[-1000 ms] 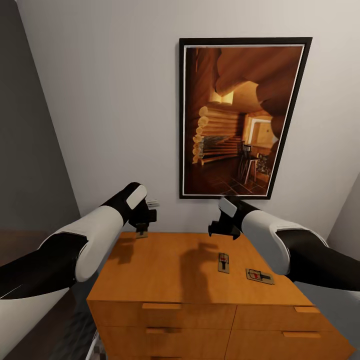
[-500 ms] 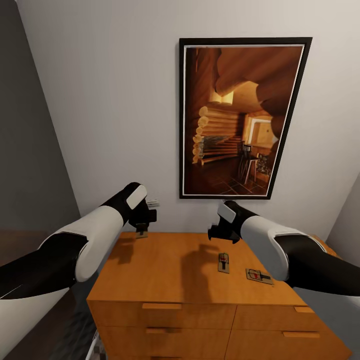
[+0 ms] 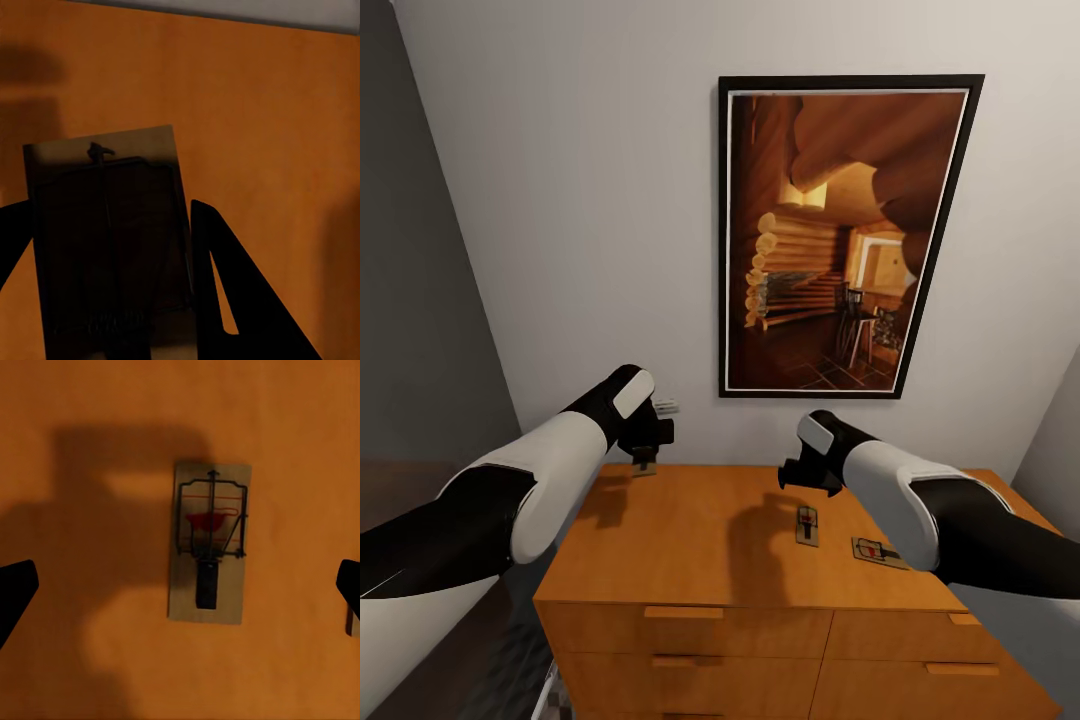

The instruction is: Take the four mousetraps from the cabinet in the bathroom and place them on the bathroom floor. Make sure all four end up on the same floor surface, and ensure that at least two of them are either under or directly next to the same bathroom sink.

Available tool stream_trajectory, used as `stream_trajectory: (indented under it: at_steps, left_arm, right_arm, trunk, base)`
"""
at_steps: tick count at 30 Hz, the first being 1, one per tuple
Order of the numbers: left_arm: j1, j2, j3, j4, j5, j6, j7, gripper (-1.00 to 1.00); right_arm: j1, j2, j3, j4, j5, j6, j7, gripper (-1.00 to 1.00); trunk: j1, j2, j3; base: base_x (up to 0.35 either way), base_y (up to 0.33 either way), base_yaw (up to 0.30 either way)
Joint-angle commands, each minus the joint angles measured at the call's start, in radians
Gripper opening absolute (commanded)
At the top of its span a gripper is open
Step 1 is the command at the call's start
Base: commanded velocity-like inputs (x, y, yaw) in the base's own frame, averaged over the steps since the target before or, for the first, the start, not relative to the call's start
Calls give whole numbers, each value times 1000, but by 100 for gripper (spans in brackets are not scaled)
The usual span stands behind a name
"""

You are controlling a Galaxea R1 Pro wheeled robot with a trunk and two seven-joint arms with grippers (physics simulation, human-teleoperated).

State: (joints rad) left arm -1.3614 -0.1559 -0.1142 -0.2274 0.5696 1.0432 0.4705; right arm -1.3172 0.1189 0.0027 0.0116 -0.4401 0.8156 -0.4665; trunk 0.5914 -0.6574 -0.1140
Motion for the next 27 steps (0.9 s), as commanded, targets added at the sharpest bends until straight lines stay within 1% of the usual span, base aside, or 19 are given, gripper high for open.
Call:
stream_trajectory:
  at_steps: [1,16,22,27]
  left_arm:
    - [-1,0,-8,-1,8,4,7,-100]
    - [-1,-1,-8,-2,8,4,7,-100]
    - [-1,0,-8,-2,7,4,7,-100]
    - [-1,0,-8,-2,7,4,7,-100]
  right_arm:
    - [0,0,1,1,-10,-1,-9,100]
    - [4,-1,3,-11,-6,-2,-9,100]
    - [4,0,3,-13,16,-2,-9,100]
    - [4,0,3,-13,26,-3,-9,100]
  trunk:
    - [0,-2,-2]
    - [0,-2,-2]
    - [0,-2,-2]
    - [0,-2,-2]
  base:
    - [0,0,0]
    - [0,0,0]
    - [0,0,0]
    - [0,0,0]
